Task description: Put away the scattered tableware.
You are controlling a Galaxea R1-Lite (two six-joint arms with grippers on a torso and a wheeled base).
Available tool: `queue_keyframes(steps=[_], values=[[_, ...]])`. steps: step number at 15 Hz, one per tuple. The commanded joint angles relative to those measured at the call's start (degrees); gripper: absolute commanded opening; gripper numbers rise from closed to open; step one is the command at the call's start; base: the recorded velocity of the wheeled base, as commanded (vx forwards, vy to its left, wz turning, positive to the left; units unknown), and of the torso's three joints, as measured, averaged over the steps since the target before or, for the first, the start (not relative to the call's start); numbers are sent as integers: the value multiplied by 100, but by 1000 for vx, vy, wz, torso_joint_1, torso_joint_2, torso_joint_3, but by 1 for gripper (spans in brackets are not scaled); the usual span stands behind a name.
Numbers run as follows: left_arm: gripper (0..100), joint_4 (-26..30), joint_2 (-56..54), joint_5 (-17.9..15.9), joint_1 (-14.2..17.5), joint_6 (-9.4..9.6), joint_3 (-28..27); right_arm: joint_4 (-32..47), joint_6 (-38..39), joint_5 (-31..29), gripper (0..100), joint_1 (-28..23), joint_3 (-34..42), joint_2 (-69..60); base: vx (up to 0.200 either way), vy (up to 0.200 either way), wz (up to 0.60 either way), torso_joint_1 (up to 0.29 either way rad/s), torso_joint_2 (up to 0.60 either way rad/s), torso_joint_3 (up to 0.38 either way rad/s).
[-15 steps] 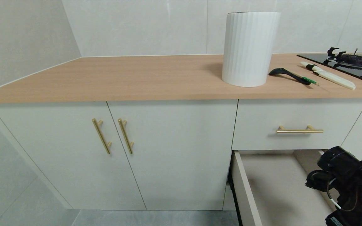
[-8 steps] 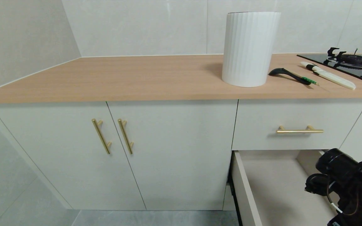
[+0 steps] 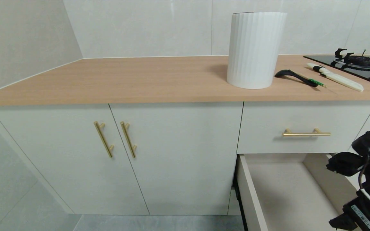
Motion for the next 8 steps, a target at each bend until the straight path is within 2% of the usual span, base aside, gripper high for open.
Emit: queue_keyframes(steps=[1, 5, 8], values=[[100, -2, 9, -2, 0, 0, 2, -15, 34, 21, 100, 1, -147, -954, 0, 0, 0, 0, 0, 0], [100, -2, 9, -2, 0, 0, 2, -6, -115, 38, 100, 1, -261, -1569, 0, 0, 0, 0, 0, 0], [100, -2, 9, -2, 0, 0, 2, -15, -142, 38, 100, 1, -279, -1613, 0, 0, 0, 20, -154, -198]])
